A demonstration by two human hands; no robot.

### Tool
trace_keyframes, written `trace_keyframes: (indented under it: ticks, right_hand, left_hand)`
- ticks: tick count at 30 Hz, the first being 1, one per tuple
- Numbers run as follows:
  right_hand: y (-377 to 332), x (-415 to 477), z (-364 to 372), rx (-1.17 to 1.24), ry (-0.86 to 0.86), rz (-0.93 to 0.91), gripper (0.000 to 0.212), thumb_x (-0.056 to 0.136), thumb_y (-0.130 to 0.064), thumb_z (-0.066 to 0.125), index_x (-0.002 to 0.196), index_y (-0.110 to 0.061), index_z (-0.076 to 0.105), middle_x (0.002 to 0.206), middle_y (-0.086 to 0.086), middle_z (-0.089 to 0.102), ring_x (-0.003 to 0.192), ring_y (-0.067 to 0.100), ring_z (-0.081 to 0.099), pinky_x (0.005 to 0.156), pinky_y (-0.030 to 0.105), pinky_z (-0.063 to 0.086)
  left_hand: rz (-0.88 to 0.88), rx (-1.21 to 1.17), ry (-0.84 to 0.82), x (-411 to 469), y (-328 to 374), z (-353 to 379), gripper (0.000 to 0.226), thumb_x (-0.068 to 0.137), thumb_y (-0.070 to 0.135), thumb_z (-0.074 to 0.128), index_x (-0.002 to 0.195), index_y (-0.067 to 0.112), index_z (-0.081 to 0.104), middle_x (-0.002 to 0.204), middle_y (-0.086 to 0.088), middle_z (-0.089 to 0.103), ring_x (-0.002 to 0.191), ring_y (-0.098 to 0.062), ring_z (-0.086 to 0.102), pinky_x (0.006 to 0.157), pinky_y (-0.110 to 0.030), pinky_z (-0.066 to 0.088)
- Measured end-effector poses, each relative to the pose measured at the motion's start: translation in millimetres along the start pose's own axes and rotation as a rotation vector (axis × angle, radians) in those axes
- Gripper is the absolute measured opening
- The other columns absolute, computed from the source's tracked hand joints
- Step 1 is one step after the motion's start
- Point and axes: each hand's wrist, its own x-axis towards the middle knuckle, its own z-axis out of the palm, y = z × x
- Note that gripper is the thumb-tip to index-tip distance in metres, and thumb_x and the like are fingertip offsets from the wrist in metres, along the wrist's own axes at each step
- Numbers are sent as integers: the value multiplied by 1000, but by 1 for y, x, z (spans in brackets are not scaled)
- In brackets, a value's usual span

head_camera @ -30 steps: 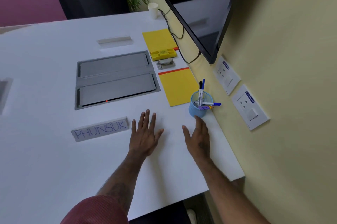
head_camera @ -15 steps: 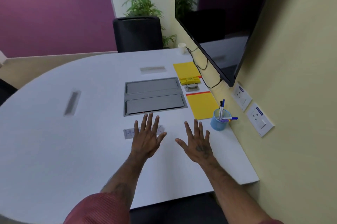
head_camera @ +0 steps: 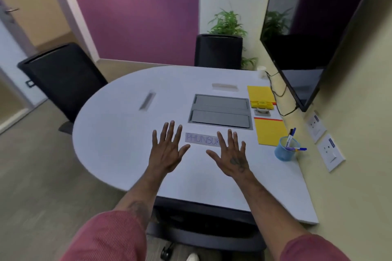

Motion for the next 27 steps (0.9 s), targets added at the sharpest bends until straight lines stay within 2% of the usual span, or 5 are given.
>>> trace_keyframes:
  ticks: [12, 17, 21, 26, 27]
  right_hand:
    - [-136, -36, 11, 51, -70, -311, 88, 82, -83, 6, 154, -35, -10, 162, 6, -20, 150, 24, -19, 118, 54, -8]
    - [-222, -48, 26, -5, -89, -475, 88, 81, -81, 1, 154, -32, -12, 163, 9, -20, 150, 27, -18, 118, 55, -6]
    - [-276, -57, 36, -1, -113, -554, 86, 86, -79, 7, 155, -31, -8, 164, 10, -16, 151, 27, -15, 119, 55, -3]
    - [-386, -76, 61, -25, -125, -676, 83, 89, -76, 14, 156, -29, -3, 164, 12, -10, 152, 29, -10, 119, 56, 3]
    - [-384, -78, 61, -30, -129, -676, 83, 89, -76, 14, 156, -29, -2, 164, 12, -9, 152, 29, -9, 119, 56, 3]
  left_hand:
    - [-296, 20, 45, -133, -81, -50, 76, 93, 68, 3, 154, 28, -17, 163, 1, -21, 150, -17, -20, 118, -51, -14]
    - [-440, 36, 59, -190, -143, -68, 75, 98, 64, 16, 155, 25, -11, 165, -3, -16, 152, -21, -14, 119, -55, -7]
    - [-517, 43, 84, -225, -183, -75, 74, 98, 64, 16, 156, 24, -9, 166, -6, -11, 153, -22, -10, 119, -56, -5]
    - [-648, 69, 89, -287, -273, -82, 76, 97, 65, 16, 157, 23, -3, 166, -6, -8, 153, -22, -10, 120, -56, -3]
    - [-648, 73, 81, -287, -273, -80, 76, 97, 65, 15, 158, 23, -3, 166, -7, -8, 153, -22, -10, 120, -56, -2]
